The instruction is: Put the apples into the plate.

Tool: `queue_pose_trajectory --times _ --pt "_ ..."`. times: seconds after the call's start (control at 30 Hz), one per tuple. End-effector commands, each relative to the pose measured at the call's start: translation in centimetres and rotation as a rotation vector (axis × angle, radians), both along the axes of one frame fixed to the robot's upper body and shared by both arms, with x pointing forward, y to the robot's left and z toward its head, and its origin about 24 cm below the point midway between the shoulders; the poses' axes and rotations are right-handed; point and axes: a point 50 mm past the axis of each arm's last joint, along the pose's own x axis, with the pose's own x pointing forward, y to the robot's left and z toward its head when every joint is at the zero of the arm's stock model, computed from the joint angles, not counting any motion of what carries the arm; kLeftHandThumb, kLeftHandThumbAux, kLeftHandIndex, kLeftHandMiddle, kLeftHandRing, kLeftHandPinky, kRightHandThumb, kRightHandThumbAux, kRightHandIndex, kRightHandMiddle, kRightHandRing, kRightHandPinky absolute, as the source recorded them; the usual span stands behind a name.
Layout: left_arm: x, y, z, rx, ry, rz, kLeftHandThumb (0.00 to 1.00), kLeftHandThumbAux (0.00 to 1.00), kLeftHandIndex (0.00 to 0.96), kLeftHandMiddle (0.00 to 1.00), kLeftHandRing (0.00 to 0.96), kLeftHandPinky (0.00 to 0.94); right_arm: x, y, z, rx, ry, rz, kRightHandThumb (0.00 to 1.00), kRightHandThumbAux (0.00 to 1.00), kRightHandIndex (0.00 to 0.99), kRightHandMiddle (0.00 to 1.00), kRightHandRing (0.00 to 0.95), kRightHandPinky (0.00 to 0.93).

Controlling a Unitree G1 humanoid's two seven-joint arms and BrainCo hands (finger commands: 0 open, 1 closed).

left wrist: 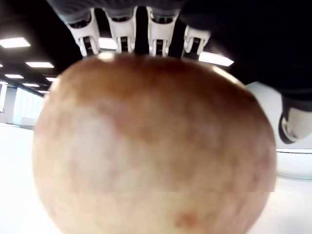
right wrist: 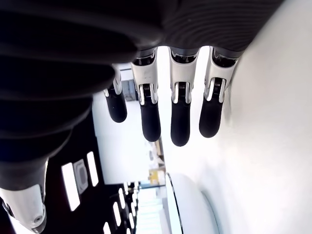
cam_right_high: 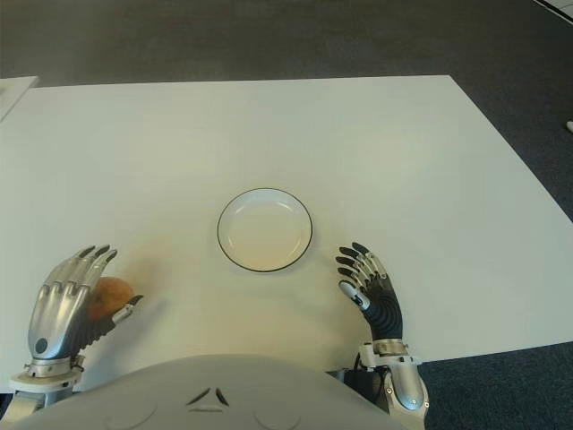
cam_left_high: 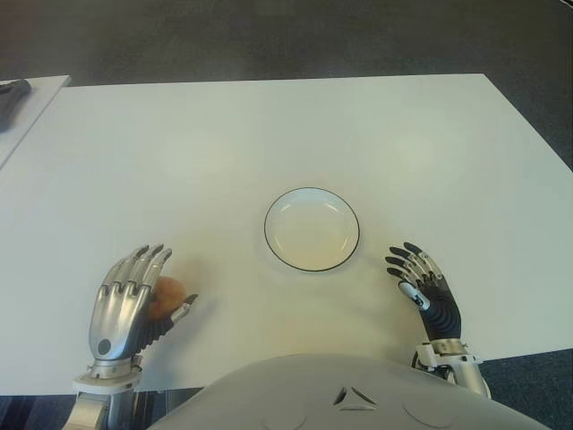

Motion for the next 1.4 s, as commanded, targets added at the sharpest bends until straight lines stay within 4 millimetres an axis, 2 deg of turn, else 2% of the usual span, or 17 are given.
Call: queue_pose_trajectory --times 0.03,1.03,1.4 --pt "-0.1 0.0 -0.9 -0.016 0.034 0.011 0.377 0.404 0.157 0.180 0.160 0.193 -0.3 -0.4 -0.5 -0.002 0.034 0.007 0.445 0.641 0.160 0.257 0.262 0.281" --pt "-0.8 -0.6 -4.2 -0.030 0.120 -0.016 0.475 0.415 0.154 0.172 0.180 0.196 -0.4 -0.2 -0.6 0.023 0.023 0.002 0.452 0.639 0.161 0.269 0.270 0.285" --pt "-1.0 -0.9 -4.8 -0.060 0.139 0.003 0.502 0.372 0.137 0.188 0.197 0.225 -0.4 -0.1 -0.5 0.032 0.032 -0.003 0.457 0.633 0.164 0.269 0.273 0.291"
